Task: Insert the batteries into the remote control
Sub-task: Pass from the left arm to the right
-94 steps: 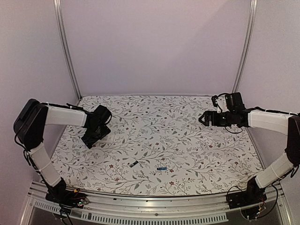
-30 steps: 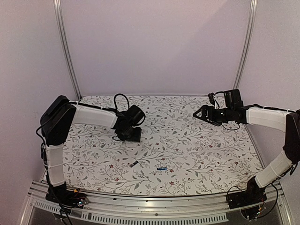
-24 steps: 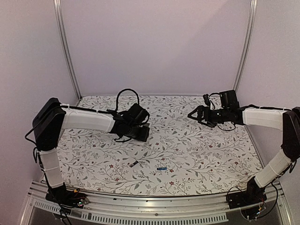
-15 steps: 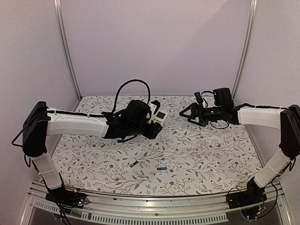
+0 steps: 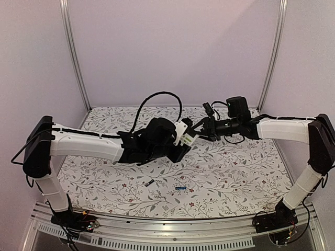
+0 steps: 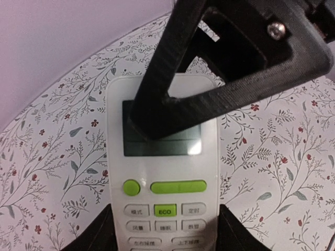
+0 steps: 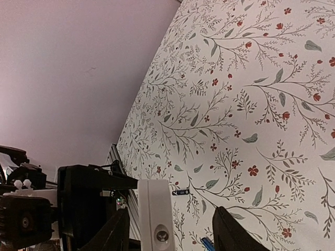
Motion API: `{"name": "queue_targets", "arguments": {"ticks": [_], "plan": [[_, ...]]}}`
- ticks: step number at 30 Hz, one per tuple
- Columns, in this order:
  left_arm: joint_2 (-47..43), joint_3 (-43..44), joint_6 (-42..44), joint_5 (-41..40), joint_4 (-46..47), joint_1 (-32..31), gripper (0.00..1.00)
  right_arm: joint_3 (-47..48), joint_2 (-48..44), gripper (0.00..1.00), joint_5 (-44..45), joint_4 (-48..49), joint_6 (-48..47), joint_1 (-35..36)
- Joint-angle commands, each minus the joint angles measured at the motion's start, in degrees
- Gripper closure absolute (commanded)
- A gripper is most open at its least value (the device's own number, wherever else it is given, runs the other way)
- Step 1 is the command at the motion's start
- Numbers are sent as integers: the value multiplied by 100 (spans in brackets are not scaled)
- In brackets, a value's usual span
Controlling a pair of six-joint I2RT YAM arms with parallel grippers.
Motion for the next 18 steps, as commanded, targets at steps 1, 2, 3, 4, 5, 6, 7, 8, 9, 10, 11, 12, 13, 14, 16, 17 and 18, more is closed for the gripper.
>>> {"name": "queue_targets", "arguments": {"ticks": [1, 2, 3, 4, 5, 6, 7, 8, 9, 10, 11, 12, 13, 14, 16, 17, 18], "plan": [[-186, 75, 198, -188, 202, -74, 62, 102, 126, 51, -100, 112, 103, 139], [-179, 79, 214, -210, 195, -74, 62, 81, 127, 56, -113, 148, 116, 149], [-171, 83, 227, -226, 193, -74, 62, 55, 127, 61, -125, 204, 144, 153], [-165, 84, 241, -249, 193, -74, 62, 37, 127, 67, -149, 266, 189, 154], [-161, 88, 250, -266, 193, -74, 62, 12, 120, 72, -165, 322, 237, 158], [-160, 92, 278, -281, 187, -74, 62, 4, 119, 77, -182, 356, 267, 157], [-160, 99, 297, -300, 185, -74, 62, 6, 119, 82, -201, 389, 307, 160], [-167, 101, 334, -325, 184, -74, 60, 12, 119, 87, -220, 418, 331, 157], [-180, 101, 370, -383, 172, -74, 55, 10, 110, 92, -224, 441, 365, 155], [-212, 97, 398, -478, 161, -74, 44, 21, 95, 96, -219, 444, 385, 154], [-243, 84, 451, -553, 158, -74, 29, 24, 93, 100, -197, 445, 414, 161], [-289, 59, 522, -672, 162, -86, 17, 24, 80, 100, -164, 438, 445, 151], [-358, 12, 609, -810, 196, -104, 5, 26, 69, 100, -128, 436, 464, 147], [-440, -66, 742, -951, 261, -122, 1, 32, 60, 100, -81, 429, 498, 151], [-605, -256, 1106, -1139, 409, -167, 0, 16, 49, 100, 25, 427, 588, 139], [-657, -333, 1285, -1297, 488, -220, 0, 12, 42, 100, 135, 421, 653, 139], [-689, -397, 1515, -1496, 662, -295, 0, 3, 33, 100, 217, 419, 709, 144]]}}
